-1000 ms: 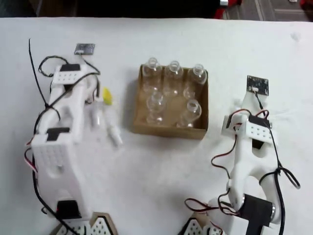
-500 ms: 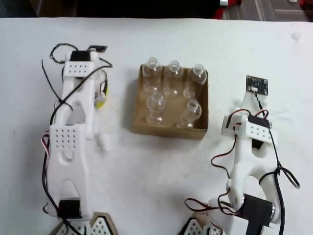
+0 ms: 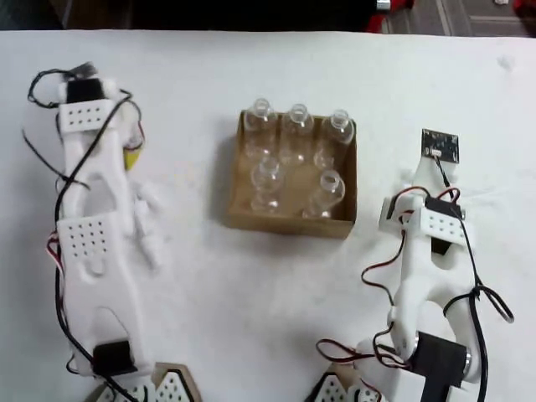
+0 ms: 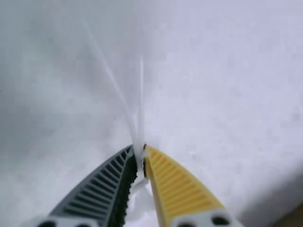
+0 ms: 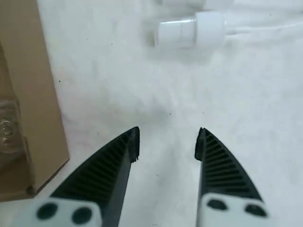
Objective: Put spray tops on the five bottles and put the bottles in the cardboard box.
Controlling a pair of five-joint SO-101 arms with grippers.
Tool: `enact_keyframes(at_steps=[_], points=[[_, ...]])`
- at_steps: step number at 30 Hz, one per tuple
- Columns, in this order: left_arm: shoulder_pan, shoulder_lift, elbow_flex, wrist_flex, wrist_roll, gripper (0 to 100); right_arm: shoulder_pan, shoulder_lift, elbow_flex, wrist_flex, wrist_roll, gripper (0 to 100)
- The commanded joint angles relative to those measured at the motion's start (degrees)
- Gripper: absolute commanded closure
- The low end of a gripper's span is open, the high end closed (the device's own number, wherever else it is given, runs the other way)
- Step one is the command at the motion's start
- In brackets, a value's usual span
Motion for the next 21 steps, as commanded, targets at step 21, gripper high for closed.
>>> enact_keyframes(at_steps=[21], points=[[2.7, -29.9, 16.1, 0.4, -15.5, 71, -2.2, -0.3, -0.2, -0.4, 1.2, 82.3]])
